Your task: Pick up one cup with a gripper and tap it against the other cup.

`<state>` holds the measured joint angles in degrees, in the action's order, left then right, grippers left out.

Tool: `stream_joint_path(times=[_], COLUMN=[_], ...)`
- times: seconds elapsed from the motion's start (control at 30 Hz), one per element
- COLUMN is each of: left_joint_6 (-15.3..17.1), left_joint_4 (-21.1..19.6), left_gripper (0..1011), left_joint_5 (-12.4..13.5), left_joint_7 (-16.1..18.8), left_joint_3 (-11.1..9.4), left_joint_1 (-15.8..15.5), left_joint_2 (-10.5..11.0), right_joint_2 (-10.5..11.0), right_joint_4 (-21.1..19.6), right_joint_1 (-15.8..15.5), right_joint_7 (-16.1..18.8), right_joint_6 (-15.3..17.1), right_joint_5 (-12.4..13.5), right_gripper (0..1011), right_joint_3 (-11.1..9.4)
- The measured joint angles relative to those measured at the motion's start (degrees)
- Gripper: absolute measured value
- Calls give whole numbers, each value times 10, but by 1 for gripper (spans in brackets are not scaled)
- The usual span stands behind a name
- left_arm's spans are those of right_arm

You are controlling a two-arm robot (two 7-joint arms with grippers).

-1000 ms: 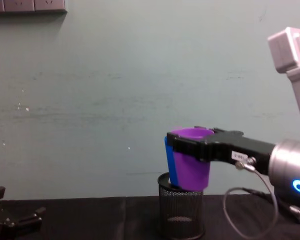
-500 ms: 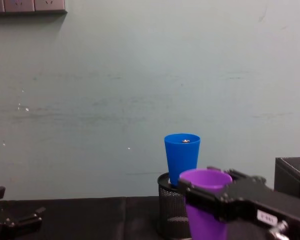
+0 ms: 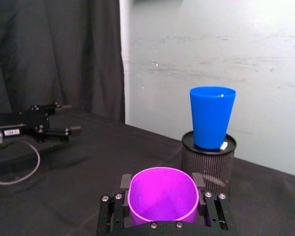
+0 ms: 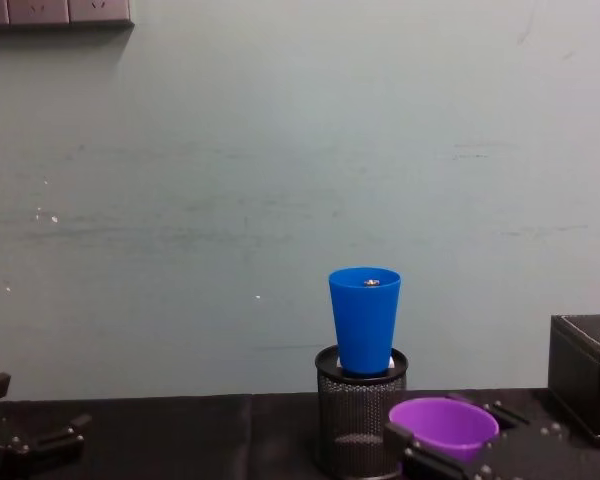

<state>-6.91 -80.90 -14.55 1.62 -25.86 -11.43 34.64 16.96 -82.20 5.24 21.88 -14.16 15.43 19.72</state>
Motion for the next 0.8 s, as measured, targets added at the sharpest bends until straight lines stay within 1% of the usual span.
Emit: stream_joint_path(times=[0.23, 0.57, 0.8], left_joint_6=[0, 0, 0], left_joint_4=[0, 0, 0], left_gripper=[1000, 1000, 1000], left_joint_5=[0, 0, 0], left_joint_7=[0, 0, 0], left_joint_3=[0, 0, 0], left_joint_1=[0, 0, 0], left_joint_2=[0, 0, 0], right_joint_2=[-11, -21, -28], right_joint_4=[24, 42, 62], right_joint_1=[-3, -2, 4], right_joint_7=[10, 11, 16], right_joint_6=[-17, -24, -35], right_joint_5=[-3, -10, -11], right_gripper=[744, 744, 744], right_joint_3=[-3, -6, -8])
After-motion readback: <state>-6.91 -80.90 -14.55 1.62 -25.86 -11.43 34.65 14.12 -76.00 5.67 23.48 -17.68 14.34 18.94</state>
